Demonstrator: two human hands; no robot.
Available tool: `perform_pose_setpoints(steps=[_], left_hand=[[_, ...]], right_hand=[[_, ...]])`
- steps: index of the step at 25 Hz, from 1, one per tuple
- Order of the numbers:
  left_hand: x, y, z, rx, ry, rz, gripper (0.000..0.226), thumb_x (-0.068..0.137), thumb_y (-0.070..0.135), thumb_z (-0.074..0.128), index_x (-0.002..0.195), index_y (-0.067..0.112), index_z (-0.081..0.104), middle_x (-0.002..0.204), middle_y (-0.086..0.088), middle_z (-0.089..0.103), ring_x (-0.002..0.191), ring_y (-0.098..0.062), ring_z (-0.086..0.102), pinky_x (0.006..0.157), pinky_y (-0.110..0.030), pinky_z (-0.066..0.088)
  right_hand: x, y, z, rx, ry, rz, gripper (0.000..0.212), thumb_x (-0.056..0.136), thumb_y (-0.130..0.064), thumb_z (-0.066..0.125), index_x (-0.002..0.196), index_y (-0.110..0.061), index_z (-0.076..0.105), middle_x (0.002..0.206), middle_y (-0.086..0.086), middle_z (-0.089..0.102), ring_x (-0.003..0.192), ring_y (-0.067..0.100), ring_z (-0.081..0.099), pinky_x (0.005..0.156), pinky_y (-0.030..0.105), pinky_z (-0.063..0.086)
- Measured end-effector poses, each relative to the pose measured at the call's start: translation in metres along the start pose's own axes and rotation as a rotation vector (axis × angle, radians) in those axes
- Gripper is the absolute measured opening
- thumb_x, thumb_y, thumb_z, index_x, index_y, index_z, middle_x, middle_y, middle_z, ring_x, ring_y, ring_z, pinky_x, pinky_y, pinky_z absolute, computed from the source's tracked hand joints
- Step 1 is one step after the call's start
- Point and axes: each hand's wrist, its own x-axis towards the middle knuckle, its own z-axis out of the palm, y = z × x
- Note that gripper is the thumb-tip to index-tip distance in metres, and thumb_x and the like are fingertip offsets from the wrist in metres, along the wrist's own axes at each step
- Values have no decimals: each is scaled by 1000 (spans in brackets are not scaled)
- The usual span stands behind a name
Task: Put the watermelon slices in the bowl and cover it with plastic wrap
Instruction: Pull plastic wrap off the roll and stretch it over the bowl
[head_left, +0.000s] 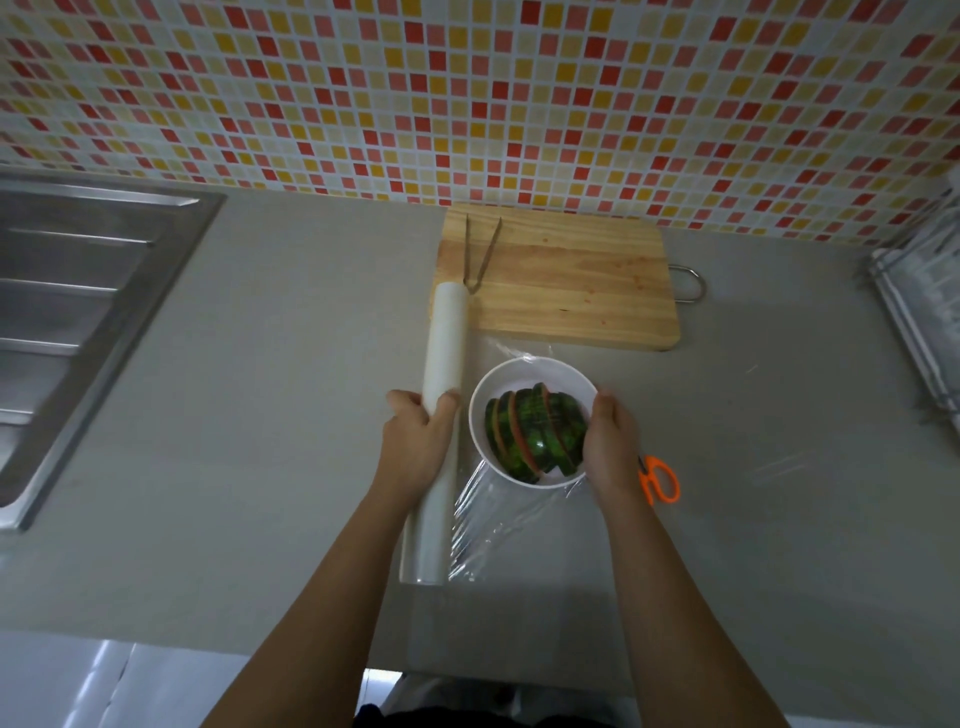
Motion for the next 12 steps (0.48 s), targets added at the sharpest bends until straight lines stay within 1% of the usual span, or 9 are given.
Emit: perform_pose_setpoints(steps=[2, 3, 5, 7, 8, 9, 10, 11, 12], left_hand=[[3, -5, -9, 30, -9, 7, 51, 70, 53, 63, 96, 14, 42, 84, 5, 56, 74, -6, 55, 55, -27, 40], [4, -7, -12, 43, -23, 12, 50, 66, 52, 64, 95, 16, 43, 85, 4, 57, 75, -8, 57, 56, -27, 42], [6, -9, -14, 1, -64, -10, 45, 67, 51, 64, 92, 20, 44, 89, -2, 61, 79, -19, 62, 64, -34, 50], [5, -11, -15, -125, -126, -60, 44, 70, 58, 61, 99, 26, 49, 98, -7, 63, 87, -27, 65, 77, -45, 55], [5, -13, -16, -152, -153, -73, 48, 73, 62, 57, 104, 27, 50, 102, -7, 63, 90, -27, 65, 82, -47, 55], [3, -14, -18, -134, -173, -73, 50, 77, 66, 52, 109, 27, 50, 104, -6, 62, 92, -25, 64, 83, -46, 54], [2, -15, -20, -128, -192, -68, 52, 80, 66, 48, 112, 25, 49, 105, -5, 61, 91, -22, 63, 80, -42, 54], [0, -16, -22, -146, -213, -73, 51, 82, 62, 51, 114, 23, 48, 105, -4, 60, 88, -20, 63, 74, -37, 53], [-3, -16, -24, -190, -246, -93, 53, 78, 54, 60, 115, 20, 47, 104, -6, 61, 84, -19, 63, 66, -33, 52]], right_hand=[[-1, -2, 0, -72, 13, -26, 39, 98, -28, 27, 98, -6, 60, 94, 12, 62, 88, 24, 55, 73, 26, 35], [-2, -3, 0, -110, 22, -45, 40, 99, -26, 27, 98, -3, 59, 97, 16, 61, 88, 24, 54, 74, 26, 33], [-2, -4, 0, -175, 45, -76, 42, 99, -25, 26, 101, 2, 59, 104, 22, 61, 94, 30, 55, 75, 27, 32], [-2, -5, 0, -208, 69, -92, 45, 100, -25, 25, 106, 4, 59, 110, 25, 61, 103, 34, 56, 78, 28, 35], [-2, -5, 0, -220, 75, -96, 46, 100, -26, 25, 107, 4, 59, 111, 26, 61, 105, 36, 56, 80, 30, 36], [-2, -6, 1, -230, 80, -98, 46, 100, -26, 25, 107, 5, 59, 112, 26, 61, 106, 37, 56, 82, 32, 38], [-3, -7, 1, -241, 84, -101, 46, 100, -26, 25, 107, 5, 59, 113, 27, 61, 106, 38, 55, 84, 34, 40], [-3, -8, 2, -252, 91, -105, 47, 100, -25, 24, 107, 5, 59, 113, 27, 61, 106, 38, 55, 86, 35, 40], [-4, -9, 2, -262, 99, -112, 47, 100, -25, 24, 107, 6, 59, 113, 27, 61, 106, 39, 55, 86, 36, 41]])
